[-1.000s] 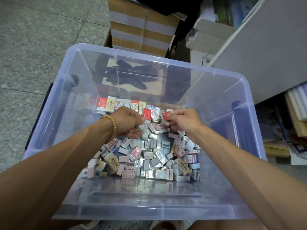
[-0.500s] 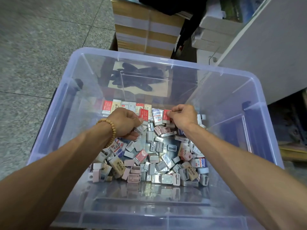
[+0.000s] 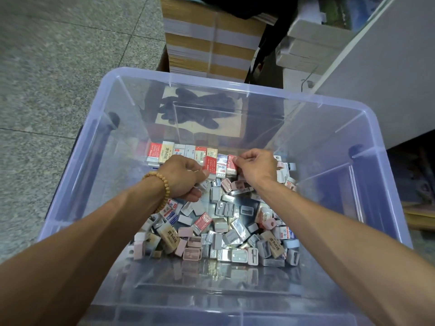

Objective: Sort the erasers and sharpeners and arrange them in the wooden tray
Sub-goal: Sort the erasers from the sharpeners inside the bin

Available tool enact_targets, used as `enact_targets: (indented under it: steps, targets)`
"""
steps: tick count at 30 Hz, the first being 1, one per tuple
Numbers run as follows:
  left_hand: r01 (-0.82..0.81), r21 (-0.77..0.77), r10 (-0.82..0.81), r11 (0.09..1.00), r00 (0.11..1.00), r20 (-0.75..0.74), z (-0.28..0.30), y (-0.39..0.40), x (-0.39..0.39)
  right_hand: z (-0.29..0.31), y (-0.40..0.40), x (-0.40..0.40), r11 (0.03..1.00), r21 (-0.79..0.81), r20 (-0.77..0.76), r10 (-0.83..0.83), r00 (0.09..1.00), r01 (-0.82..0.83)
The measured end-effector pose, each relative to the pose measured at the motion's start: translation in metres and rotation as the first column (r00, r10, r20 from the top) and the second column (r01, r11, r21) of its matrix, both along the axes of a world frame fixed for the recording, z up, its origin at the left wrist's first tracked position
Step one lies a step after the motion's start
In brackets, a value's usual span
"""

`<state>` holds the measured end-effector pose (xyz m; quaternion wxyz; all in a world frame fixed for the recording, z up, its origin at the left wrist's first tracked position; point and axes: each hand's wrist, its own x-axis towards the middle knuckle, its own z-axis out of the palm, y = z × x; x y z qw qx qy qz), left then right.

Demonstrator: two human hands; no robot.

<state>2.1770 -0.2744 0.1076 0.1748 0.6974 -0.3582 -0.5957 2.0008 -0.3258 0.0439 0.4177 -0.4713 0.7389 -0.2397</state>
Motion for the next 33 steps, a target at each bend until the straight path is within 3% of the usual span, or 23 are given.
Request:
enact_targets:
  steps: [3,5,6,9,16,21,24,26,28,30,33]
  targets:
    - [0.006,0.008,-0.006,1.000,1.000,0.013,-0.001,0.000,0.001,0.005,0.004,-0.006,0.998,-0.017,0.031,0.053,0.998,-0.052]
    - [0.014,0.009,-0.014,1.000,1.000,0.022,-0.001,0.001,0.002,0.011,0.011,-0.011,0.978,-0.019,0.040,0.208,0.977,-0.207]
    - [0.017,0.010,-0.017,1.000,1.000,0.026,-0.001,0.001,0.002,0.013,0.016,-0.012,0.952,-0.022,0.008,0.307,0.952,-0.307]
    - [0.008,0.014,-0.008,1.000,1.000,0.026,0.001,0.003,0.003,0.011,0.028,-0.008,0.840,-0.046,-0.279,0.509,0.814,-0.541]
    - [-0.055,0.031,0.057,0.998,0.997,-0.046,0.011,0.011,0.006,0.008,0.020,0.000,0.762,-0.132,-0.506,0.499,0.704,-0.634]
    - [-0.129,0.047,0.134,0.991,0.983,-0.123,0.012,0.016,0.007,0.018,0.016,-0.001,0.758,-0.071,-0.508,0.532,0.677,-0.649]
    - [-0.164,0.055,0.171,0.985,0.969,-0.180,0.012,0.015,0.006,0.028,0.023,-0.004,0.774,-0.115,-0.561,0.467,0.684,-0.623]
    - [-0.180,0.054,0.187,0.982,0.960,-0.210,0.011,0.014,0.005,0.038,0.029,-0.006,0.827,-0.146,-0.419,0.446,0.791,-0.543]
    - [-0.182,0.049,0.189,0.982,0.953,-0.237,0.011,0.013,0.004,0.053,0.034,-0.004,0.908,-0.093,-0.038,0.406,0.913,-0.408]
    - [-0.151,0.046,0.158,0.987,0.954,-0.255,0.012,0.012,0.001,0.066,0.038,0.001,0.925,0.053,0.233,0.355,0.905,-0.376]
    - [-0.073,0.039,0.081,0.997,0.964,-0.252,0.012,0.012,-0.002,0.071,0.045,0.003,0.893,0.189,0.469,0.283,0.837,-0.408]
